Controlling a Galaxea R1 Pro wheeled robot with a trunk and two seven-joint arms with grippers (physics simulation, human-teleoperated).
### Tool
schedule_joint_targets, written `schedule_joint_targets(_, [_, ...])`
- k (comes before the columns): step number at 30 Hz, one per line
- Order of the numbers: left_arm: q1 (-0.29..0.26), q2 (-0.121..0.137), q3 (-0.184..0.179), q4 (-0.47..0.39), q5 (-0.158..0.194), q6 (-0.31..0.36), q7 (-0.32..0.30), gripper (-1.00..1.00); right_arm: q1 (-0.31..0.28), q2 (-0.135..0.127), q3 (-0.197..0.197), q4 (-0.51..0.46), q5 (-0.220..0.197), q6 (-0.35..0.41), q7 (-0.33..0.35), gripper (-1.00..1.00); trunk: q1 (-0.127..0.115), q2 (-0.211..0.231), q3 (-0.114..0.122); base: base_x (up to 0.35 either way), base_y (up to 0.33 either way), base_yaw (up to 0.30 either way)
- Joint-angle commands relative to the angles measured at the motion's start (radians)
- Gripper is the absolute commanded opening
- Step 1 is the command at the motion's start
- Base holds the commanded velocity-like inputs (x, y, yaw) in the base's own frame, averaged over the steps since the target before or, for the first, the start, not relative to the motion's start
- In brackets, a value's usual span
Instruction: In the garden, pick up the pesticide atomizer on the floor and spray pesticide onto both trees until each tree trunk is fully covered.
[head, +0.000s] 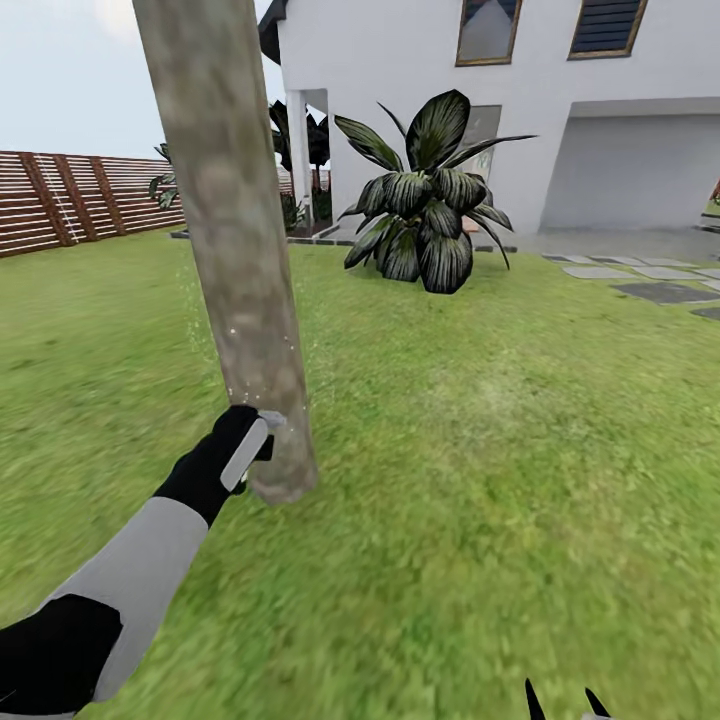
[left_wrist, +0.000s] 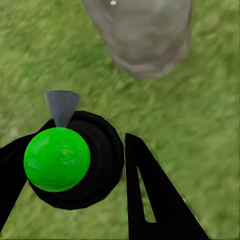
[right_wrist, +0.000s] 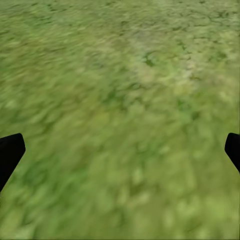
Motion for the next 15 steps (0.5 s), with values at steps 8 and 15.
schedule_joint_targets(8, [0.071, 0.115, -0.001, 0.005, 0.016, -0.004, -0.011, -1.0, 0.0, 0.0, -0.001, 0.0, -0.001, 0.0, 0.0, 1.0, 0.0, 0.0, 0.0, 0.01, 0.0, 0.0])
schedule_joint_targets(15, [0.057, -0.031, -0.005, 0.0, 0.002, 0.001, -0.01, -1.0, 0.0, 0.0, -0.001, 0.0, -0.001, 0.0, 0.0, 1.0, 0.0, 0.0, 0.0, 0.0, 0.0, 0.0])
